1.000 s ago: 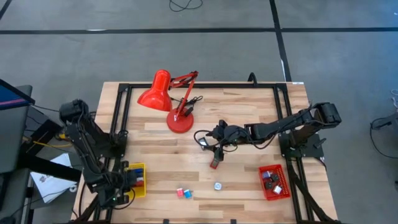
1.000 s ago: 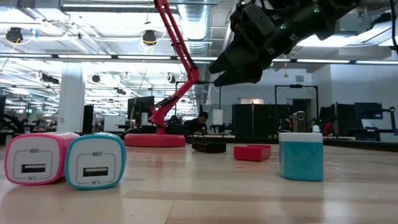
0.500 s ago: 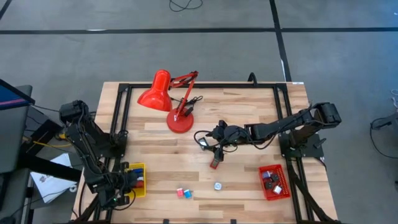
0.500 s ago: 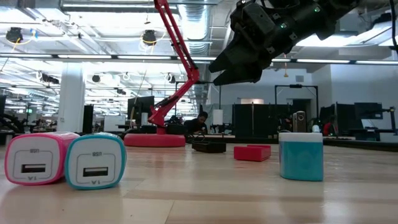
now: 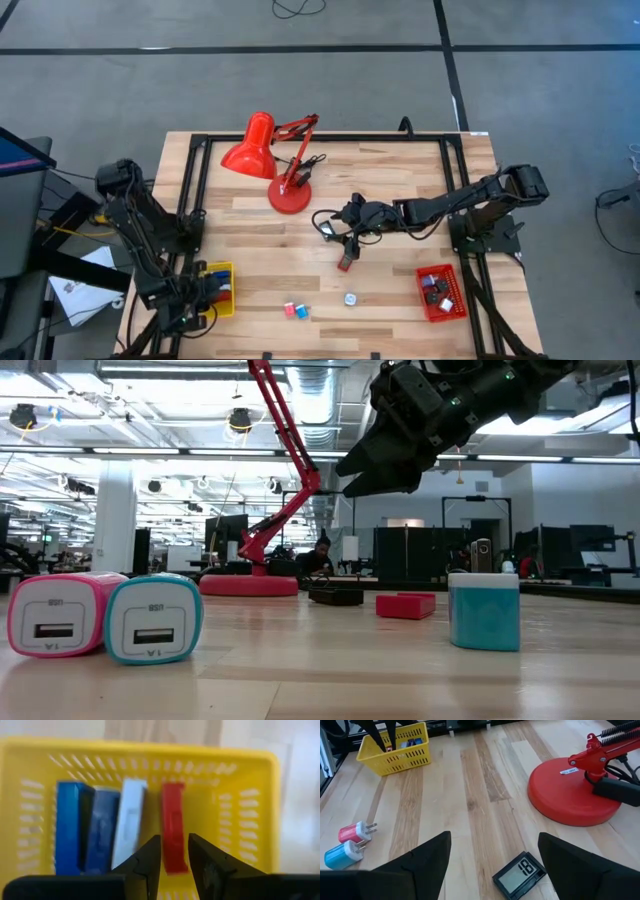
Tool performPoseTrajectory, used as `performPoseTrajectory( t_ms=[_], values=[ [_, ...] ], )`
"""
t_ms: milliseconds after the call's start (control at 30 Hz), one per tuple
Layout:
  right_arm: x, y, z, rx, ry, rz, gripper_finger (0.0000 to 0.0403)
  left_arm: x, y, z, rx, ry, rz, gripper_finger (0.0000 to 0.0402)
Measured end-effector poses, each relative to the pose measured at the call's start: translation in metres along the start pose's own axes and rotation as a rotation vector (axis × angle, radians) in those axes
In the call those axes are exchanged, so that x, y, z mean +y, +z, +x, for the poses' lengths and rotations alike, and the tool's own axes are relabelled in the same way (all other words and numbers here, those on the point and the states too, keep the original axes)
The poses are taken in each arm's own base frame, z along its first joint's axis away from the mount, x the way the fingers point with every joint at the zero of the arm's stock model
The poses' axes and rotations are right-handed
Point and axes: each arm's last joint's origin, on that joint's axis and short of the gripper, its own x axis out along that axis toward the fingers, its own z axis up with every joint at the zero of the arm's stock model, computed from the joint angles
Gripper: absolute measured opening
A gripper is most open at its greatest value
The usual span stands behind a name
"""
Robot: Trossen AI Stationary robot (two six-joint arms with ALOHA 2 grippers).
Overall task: Pick & Place Office items
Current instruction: Put the black digital timer into the yellow bin
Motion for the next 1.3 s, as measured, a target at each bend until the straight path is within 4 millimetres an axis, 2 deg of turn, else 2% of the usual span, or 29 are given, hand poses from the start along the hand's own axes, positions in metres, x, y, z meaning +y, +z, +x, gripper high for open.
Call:
performPoseTrajectory(
  t_ms=[100, 200, 367, 467, 567, 700, 900, 1067, 1300],
  values=[
    [0.000, 0.000, 0.000, 0.000, 0.000, 0.005, 0.0292, 0.002, 0.002, -0.010, 0.039, -0.058, -0.018, 0.0093],
    [-0.001, 0.000, 0.000, 0.001, -0.001, 0.058, 0.0292, 0.006, 0.008, -0.025, 0.003, -0.125, -0.047, 0.0092],
    [-0.003, -0.006, 0.000, 0.090, 0.046, 0.067, 0.0292, 0.025, 0.027, -0.048, -0.233, -0.147, -0.129, 0.0093],
    [-0.008, -0.011, 0.000, 0.158, 0.055, 0.162, 0.0292, 0.037, 0.042, -0.055, -0.337, -0.112, -0.135, 0.0093],
    [-0.015, -0.015, 0.004, 0.182, -0.007, 0.246, 0.0292, 0.047, 0.057, -0.055, -0.412, -0.042, -0.081, 0.0093],
    [-0.018, -0.026, 0.016, 0.217, -0.054, 0.203, 0.0292, 0.059, 0.079, -0.049, -0.457, 0.071, -0.048, 0.0093],
    [-0.015, -0.040, 0.032, 0.225, -0.077, 0.260, 0.0292, 0.078, 0.101, -0.042, -0.468, 0.188, -0.113, 0.0093],
    [-0.007, -0.056, 0.050, 0.230, -0.100, 0.167, 0.0292, 0.089, 0.111, -0.039, -0.471, 0.237, -0.178, 0.0093],
    [0.008, -0.053, 0.057, 0.164, -0.227, 0.190, 0.0292, 0.091, 0.112, -0.039, -0.470, 0.248, -0.188, 0.0093]
  ],
)
